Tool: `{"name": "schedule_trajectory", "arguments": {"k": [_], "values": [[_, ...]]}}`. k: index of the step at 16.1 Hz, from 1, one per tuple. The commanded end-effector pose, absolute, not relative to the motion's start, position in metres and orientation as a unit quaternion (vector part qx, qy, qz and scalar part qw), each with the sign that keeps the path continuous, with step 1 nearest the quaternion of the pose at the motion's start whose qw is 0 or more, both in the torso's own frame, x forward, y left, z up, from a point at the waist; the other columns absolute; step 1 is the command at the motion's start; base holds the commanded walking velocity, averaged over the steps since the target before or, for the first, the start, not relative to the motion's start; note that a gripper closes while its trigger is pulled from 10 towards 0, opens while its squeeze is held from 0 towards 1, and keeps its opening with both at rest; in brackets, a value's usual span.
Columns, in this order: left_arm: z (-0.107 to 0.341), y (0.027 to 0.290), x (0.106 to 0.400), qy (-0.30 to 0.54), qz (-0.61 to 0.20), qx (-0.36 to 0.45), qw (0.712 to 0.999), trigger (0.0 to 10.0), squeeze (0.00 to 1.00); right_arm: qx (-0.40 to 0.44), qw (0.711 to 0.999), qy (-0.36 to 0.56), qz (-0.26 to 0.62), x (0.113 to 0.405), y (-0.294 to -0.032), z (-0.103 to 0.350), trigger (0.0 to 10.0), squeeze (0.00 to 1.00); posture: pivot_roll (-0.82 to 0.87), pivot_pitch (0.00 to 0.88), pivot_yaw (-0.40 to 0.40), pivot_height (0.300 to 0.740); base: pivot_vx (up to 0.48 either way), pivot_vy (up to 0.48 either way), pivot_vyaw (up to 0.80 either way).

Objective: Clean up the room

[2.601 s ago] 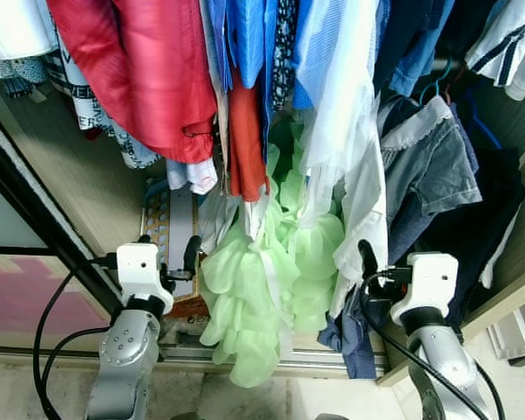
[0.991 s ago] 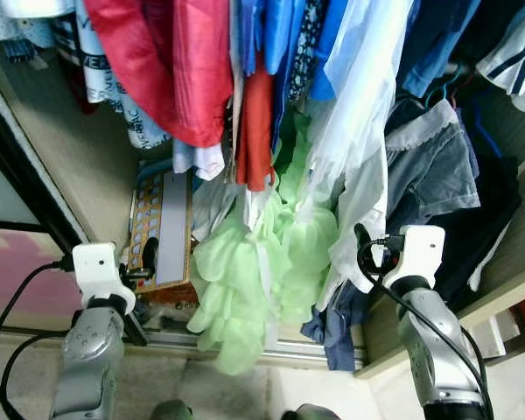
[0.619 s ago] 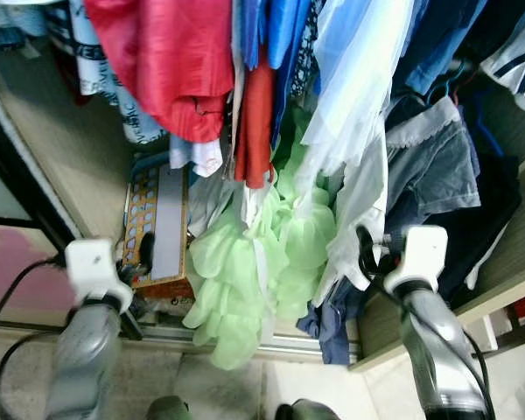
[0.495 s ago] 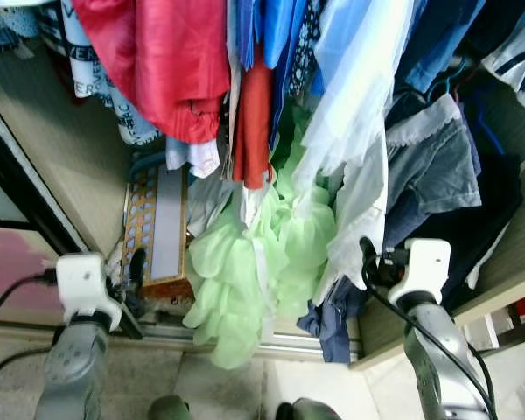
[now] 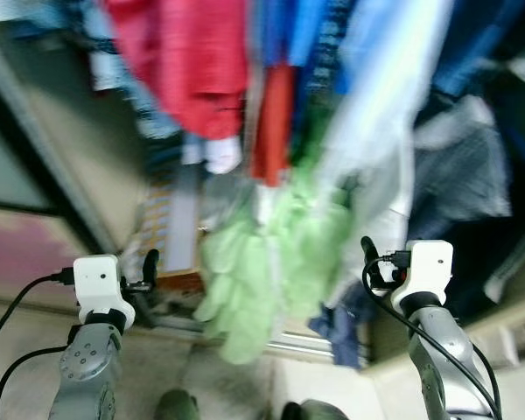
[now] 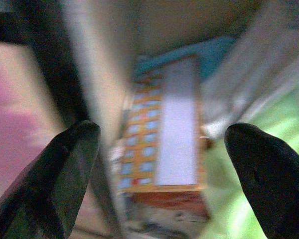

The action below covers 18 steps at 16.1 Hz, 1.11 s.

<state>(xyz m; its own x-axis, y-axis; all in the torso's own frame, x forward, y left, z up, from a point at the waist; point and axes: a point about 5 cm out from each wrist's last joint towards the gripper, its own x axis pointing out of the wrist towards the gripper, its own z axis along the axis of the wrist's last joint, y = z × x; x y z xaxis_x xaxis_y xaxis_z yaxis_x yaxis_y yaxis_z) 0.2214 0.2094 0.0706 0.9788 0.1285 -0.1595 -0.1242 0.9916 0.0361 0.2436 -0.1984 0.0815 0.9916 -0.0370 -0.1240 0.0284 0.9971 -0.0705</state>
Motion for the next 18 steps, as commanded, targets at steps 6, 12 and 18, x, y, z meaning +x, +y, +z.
{"name": "schedule_trajectory", "arguments": {"k": [6, 12, 18], "values": [[0.073, 0.208, 0.219, 0.089, 0.047, -0.003, 0.995, 10.0, 0.00, -0.043, 0.997, 0.060, -0.011, 0.246, -0.199, 0.084, 10.0, 0.00, 0.02, 0.114, -0.075, 0.740, 0.000, 0.000, 0.80], [0.085, 0.218, 0.222, 0.048, 0.081, 0.014, 0.995, 10.0, 0.00, -0.061, 0.997, 0.049, 0.006, 0.257, -0.193, 0.089, 10.0, 0.00, 0.02, 0.123, -0.098, 0.740, 0.000, 0.000, 0.80], [0.084, 0.213, 0.229, 0.055, 0.055, 0.039, 0.996, 10.0, 0.00, -0.050, 0.998, 0.043, -0.004, 0.256, -0.190, 0.086, 10.0, 0.00, 0.02, 0.092, -0.063, 0.740, 0.000, 0.000, 0.80]]}}
